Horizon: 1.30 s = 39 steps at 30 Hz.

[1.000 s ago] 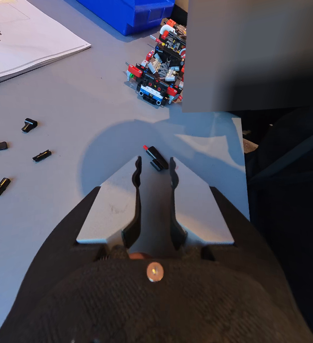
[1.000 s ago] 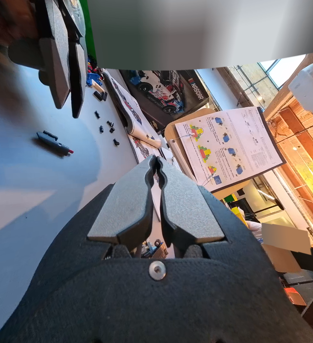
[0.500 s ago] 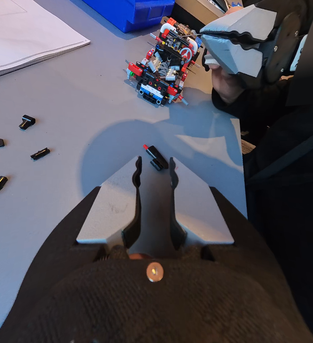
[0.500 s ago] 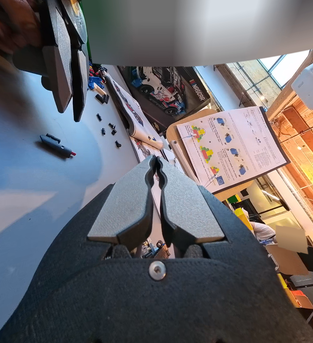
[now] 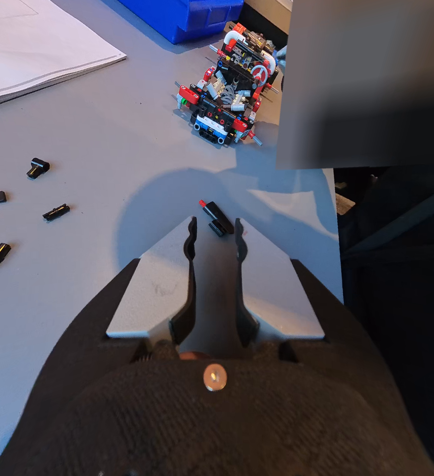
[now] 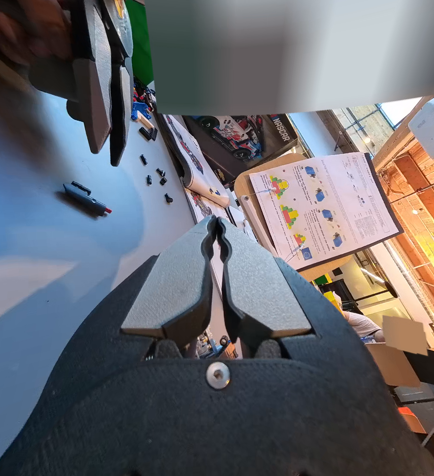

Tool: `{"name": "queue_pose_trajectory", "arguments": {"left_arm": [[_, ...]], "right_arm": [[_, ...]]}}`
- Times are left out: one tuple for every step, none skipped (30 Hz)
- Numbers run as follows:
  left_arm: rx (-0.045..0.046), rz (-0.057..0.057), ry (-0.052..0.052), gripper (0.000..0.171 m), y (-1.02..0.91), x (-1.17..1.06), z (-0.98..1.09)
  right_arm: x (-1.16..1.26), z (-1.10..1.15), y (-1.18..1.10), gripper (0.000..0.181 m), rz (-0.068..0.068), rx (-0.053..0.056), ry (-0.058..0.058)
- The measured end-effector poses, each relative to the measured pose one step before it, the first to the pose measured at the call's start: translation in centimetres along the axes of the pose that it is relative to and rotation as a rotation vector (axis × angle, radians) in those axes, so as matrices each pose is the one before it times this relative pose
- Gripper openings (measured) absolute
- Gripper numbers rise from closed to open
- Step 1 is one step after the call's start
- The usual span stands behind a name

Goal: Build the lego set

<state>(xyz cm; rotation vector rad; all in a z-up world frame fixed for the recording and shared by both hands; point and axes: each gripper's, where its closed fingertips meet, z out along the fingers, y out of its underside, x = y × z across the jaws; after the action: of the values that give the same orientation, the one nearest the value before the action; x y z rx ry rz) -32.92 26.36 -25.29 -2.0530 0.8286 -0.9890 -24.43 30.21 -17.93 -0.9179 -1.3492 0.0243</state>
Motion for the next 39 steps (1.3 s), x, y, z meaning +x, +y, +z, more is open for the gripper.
{"name": "queue_pose_trajectory", "arguments": {"left_arm": [[-0.00341,0.0079,-0.0065,0.026,0.047,0.007,0.038],[-0.00397,0.0080,-0.0068,0.026,0.059,0.005,0.046],[-0.00413,0.0064,-0.0050,0.026,0.062,0.012,0.039],[-0.00267,0.0042,-0.0023,0.026,0.035,0.022,0.026],[-0.00014,0.0012,-0.0007,0.026,0.010,0.002,0.001],[0.00237,-0.0014,0.0001,0.026,-0.028,-0.012,-0.029],[0.00406,-0.0031,0.0006,0.026,-0.044,-0.031,-0.039],[0.00475,-0.0043,0.0004,0.026,-0.059,-0.029,-0.047],[0.00432,-0.0048,-0.0013,0.026,-0.041,-0.068,-0.045],[0.00233,-0.0053,-0.0031,0.026,-0.034,-0.085,-0.020],[-0.00081,-0.0067,-0.0083,0.026,0.013,-0.153,0.011],[-0.00312,-0.0101,-0.0130,0.025,0.043,-0.225,0.039],[-0.00458,-0.0157,-0.0115,0.025,0.071,-0.209,0.064],[-0.00690,-0.0169,-0.0105,0.024,0.108,-0.201,0.087],[-0.00564,-0.0090,-0.0100,0.024,0.078,-0.144,0.071],[-0.00371,0.0003,-0.0100,0.024,0.032,-0.119,0.040],[-0.00181,0.0038,-0.0065,0.024,0.021,-0.027,0.021],[0.00154,0.0008,-0.0040,0.024,-0.017,0.004,0.013],[0.00654,-0.0048,0.0058,0.023,-0.087,0.143,-0.001],[0.01265,-0.0127,0.0188,0.023,-0.167,0.308,-0.007],[0.01695,-0.0215,0.0271,0.023,-0.252,0.417,0.013],[0.01942,-0.0277,0.0306,0.023,-0.313,0.459,0.030],[0.01490,-0.0318,0.0301,0.022,-0.260,0.430,0.079],[0.00386,-0.0313,0.0331,0.023,-0.124,0.470,0.089],[0.00184,-0.0270,0.0335,0.023,-0.107,0.502,0.082],[0.00570,-0.0240,0.0254,0.023,-0.156,0.397,0.059],[0.00663,-0.0219,0.0218,0.023,-0.177,0.326,0.067],[0.00863,-0.0174,0.0238,0.023,-0.201,0.361,0.072],[0.00776,-0.0147,0.0258,0.023,-0.162,0.409,0.081],[0.00309,-0.0123,0.0209,0.023,-0.075,0.334,0.057],[-0.00110,-0.0030,0.0065,0.023,0.021,0.123,0.041],[-0.00703,0.0072,-0.0155,0.023,0.133,-0.204,-0.022],[-0.01078,0.0124,-0.0284,0.023,0.190,-0.417,-0.066],[-0.00951,0.0101,-0.0255,0.023,0.167,-0.399,-0.094],[-0.00683,0.0071,-0.0149,0.023,0.111,-0.249,-0.098],[-0.00674,0.0059,-0.0129,0.023,0.104,-0.237,-0.097],[-0.00777,0.0045,-0.0118,0.023,0.119,-0.238,-0.091],[-0.00780,0.0028,-0.0051,0.023,0.114,-0.143,-0.096],[-0.00673,0.0038,-0.0035,0.023,0.079,-0.128,-0.101]], "right_arm": [[-0.056,0.008,-0.010,0.000,-0.0030,-0.0009,-0.0009],[-0.049,0.013,-0.010,0.000,-0.0031,-0.0013,-0.0003],[-0.023,-0.007,-0.036,0.000,-0.0035,-0.0001,0.0011],[-0.032,-0.012,-0.055,0.000,-0.0033,0.0011,0.0007],[-0.055,-0.002,-0.070,0.000,-0.0029,0.0014,-0.0011],[-0.076,0.011,-0.035,0.000,-0.0027,0.0003,-0.0019],[-0.064,0.022,-0.003,0.000,-0.0031,-0.0010,-0.0012],[-0.049,0.039,0.028,0.000,-0.0030,-0.0021,-0.0009],[-0.061,0.043,0.036,0.000,-0.0023,-0.0022,-0.0018],[-0.084,0.045,0.011,0.000,-0.0045,-0.0026,-0.0014],[-0.095,0.042,-0.009,0.000,-0.0108,-0.0036,0.0005],[-0.183,0.040,-0.068,0.000,-0.0193,-0.0033,0.0007],[-0.326,0.017,-0.147,0.000,-0.0287,-0.0011,-0.0023],[-0.451,0.006,-0.244,0.000,-0.0378,0.0018,-0.0043],[-0.538,-0.027,-0.350,0.000,-0.0417,0.0065,-0.0062],[-0.566,-0.017,-0.411,0.000,-0.0397,0.0094,-0.0081],[-0.472,-0.021,-0.417,0.000,-0.0340,0.0091,-0.0054],[-0.365,-0.011,-0.382,0.000,-0.0255,0.0090,-0.0034],[-0.267,0.000,-0.305,0.000,-0.0156,0.0092,-0.0035],[-0.192,0.013,-0.209,0.000,-0.0071,0.0064,-0.0042],[-0.122,0.024,-0.101,0.000,-0.0023,0.0022,-0.0037],[-0.105,0.027,-0.070,0.000,-0.0018,0.0011,-0.0026],[-0.052,0.001,-0.074,0.000,-0.0046,0.0011,0.0007],[-0.015,-0.008,-0.106,0.000,-0.0068,0.0019,0.0036],[-0.070,-0.025,-0.174,0.000,-0.0056,0.0049,0.0003],[-0.078,-0.043,-0.198,0.000,-0.0051,0.0068,-0.0007],[-0.017,-0.026,-0.180,0.000,-0.0051,0.0055,0.0020],[-0.015,-0.042,-0.170,0.000,-0.0023,0.0054,0.0011],[-0.033,-0.035,-0.188,0.000,0.0001,0.0071,-0.0007],[-0.023,-0.042,-0.158,0.000,-0.0008,0.0070,-0.0002],[-0.037,-0.026,-0.097,0.000,-0.0011,0.0051,-0.0008],[-0.009,-0.018,-0.003,0.000,0.0015,0.0019,-0.0010],[0.097,-0.019,0.094,0.000,0.0047,-0.0014,0.0017],[0.169,-0.016,0.138,0.000,0.0091,-0.0025,0.0038],[0.194,-0.020,0.171,0.000,0.0126,-0.0028,0.0036],[0.200,-0.030,0.144,0.000,0.0118,-0.0019,0.0039],[0.173,-0.032,0.072,0.000,0.0083,0.0001,0.0042],[0.085,-0.019,0.008,0.000,0.0041,0.0009,0.0025],[-0.007,-0.001,-0.033,0.000,0.0007,0.0019,-0.0007]]}}
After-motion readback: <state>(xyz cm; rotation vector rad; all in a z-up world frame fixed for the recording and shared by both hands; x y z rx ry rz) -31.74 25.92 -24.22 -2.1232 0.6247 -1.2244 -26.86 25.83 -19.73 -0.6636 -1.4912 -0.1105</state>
